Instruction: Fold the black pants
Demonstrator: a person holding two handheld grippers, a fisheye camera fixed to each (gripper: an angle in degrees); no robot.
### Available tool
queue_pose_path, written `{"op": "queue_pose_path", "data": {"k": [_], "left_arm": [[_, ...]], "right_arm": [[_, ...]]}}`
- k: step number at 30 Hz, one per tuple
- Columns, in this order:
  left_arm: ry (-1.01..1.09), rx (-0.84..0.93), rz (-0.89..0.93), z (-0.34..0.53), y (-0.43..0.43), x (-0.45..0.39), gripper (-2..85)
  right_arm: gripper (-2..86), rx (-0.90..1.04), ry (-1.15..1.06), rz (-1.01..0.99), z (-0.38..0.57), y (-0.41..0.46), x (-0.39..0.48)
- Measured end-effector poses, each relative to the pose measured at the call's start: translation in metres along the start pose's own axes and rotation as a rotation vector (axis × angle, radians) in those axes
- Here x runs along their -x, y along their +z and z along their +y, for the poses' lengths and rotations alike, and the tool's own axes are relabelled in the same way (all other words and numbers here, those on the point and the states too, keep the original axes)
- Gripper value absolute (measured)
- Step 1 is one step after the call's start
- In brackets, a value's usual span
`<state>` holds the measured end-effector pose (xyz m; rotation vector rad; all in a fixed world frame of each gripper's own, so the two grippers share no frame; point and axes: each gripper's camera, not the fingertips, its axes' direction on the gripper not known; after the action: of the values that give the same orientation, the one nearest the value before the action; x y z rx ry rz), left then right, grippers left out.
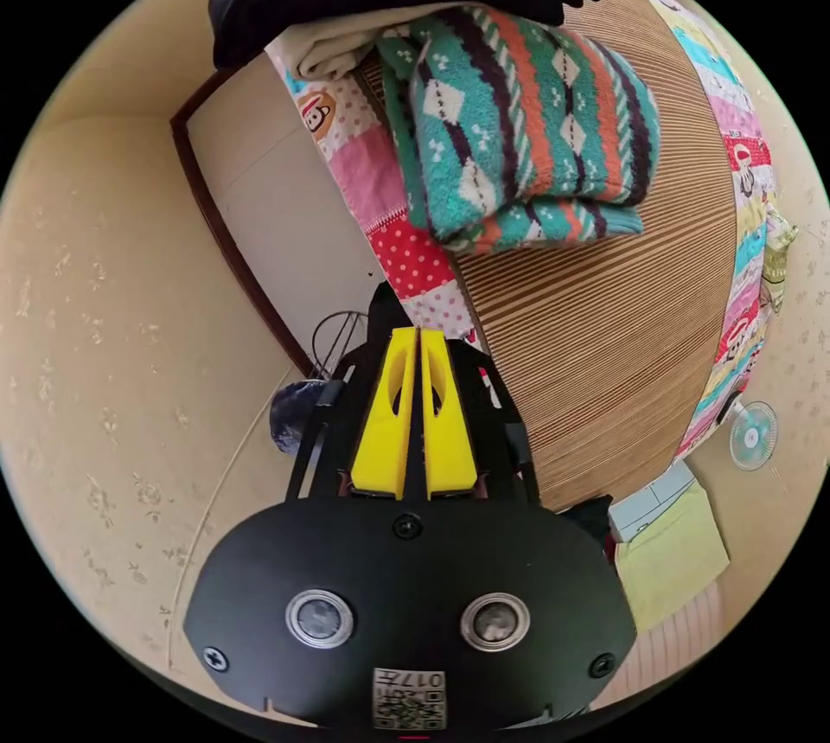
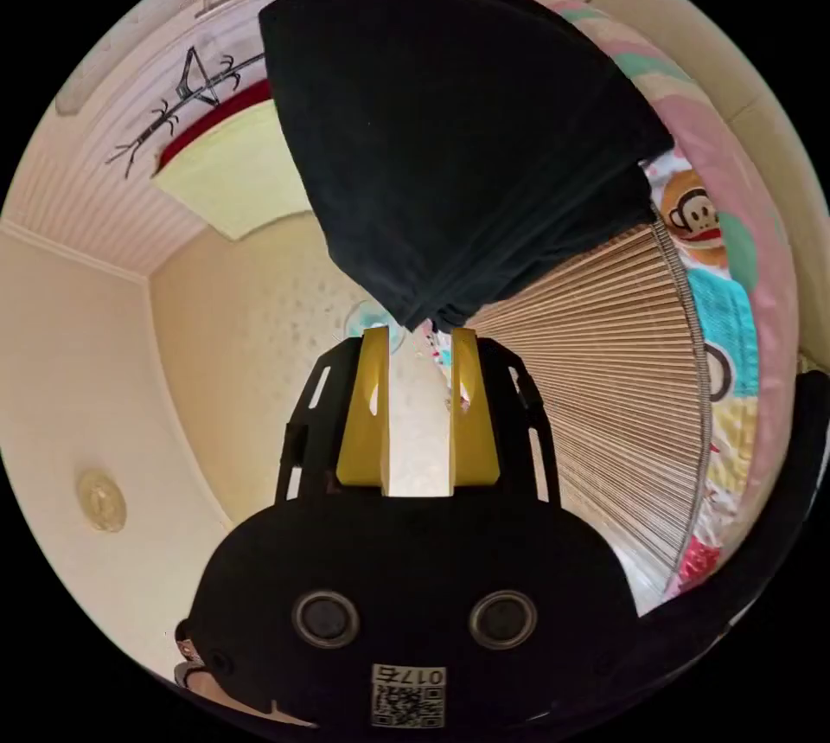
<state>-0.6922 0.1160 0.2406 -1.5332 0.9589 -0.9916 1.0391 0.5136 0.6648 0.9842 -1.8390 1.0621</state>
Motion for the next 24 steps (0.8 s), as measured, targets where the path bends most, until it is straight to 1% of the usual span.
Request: {"op": "queue_pose_path", "data": {"k": [2, 5, 7, 8, 11, 14, 16, 17, 19, 20, 21, 22, 24], "left_arm": [[-0.006, 0.011, 0.032, 0.006, 0.011, 0.0, -0.5], [0.009, 0.026, 0.017, 0.008, 0.023, -0.001, -0.5], [0.006, 0.015, 0.013, 0.008, 0.025, 0.003, -0.5], [0.004, 0.009, 0.021, 0.008, 0.025, 0.005, -0.5], [-0.02, -0.009, 0.085, 0.003, 0.029, 0.018, -0.6], [-0.062, -0.023, 0.167, -0.005, 0.034, 0.034, -0.7], [-0.084, -0.039, 0.23, -0.015, 0.038, 0.047, -0.8], [-0.088, -0.04, 0.24, -0.018, 0.039, 0.049, -0.9], [-0.074, -0.053, 0.29, -0.035, 0.039, 0.053, -0.9], [-0.06, -0.061, 0.305, -0.039, 0.037, 0.052, -0.9], [-0.011, -0.082, 0.333, -0.049, 0.033, 0.047, -0.9], [0.052, -0.104, 0.351, -0.059, 0.027, 0.039, -0.9], [0.155, -0.128, 0.369, -0.075, 0.018, 0.021, -0.9]], "right_arm": [[12.2, -0.012, 0.032, -0.035, 0.002, 0.015, -0.008], [12.7, -0.004, 0.064, -0.075, 0.012, 0.037, -0.025], [11.9, -0.034, 0.073, -0.17, 0.021, 0.044, -0.038], [10.8, -0.069, 0.072, -0.248, 0.028, 0.045, -0.046], [8.2, -0.109, 0.117, -0.312, 0.042, 0.044, -0.065], [4.3, -0.082, 0.066, -0.404, 0.052, 0.043, -0.071], [3.2, -0.068, 0.043, -0.405, 0.06, 0.038, -0.072], [2.7, -0.056, 0.016, -0.429, 0.065, 0.034, -0.071], [2.2, -0.006, -0.042, -0.552, 0.074, 0.033, -0.066], [1.9, 0.039, -0.082, -0.663, 0.082, 0.033, -0.059], [1.6, 0.082, -0.121, -0.741, 0.092, 0.032, -0.049], [1.5, 0.109, -0.145, -0.77, 0.098, 0.03, -0.043], [1.0, 0.25, -0.24, -0.856, 0.128, 0.027, -0.015]]}}
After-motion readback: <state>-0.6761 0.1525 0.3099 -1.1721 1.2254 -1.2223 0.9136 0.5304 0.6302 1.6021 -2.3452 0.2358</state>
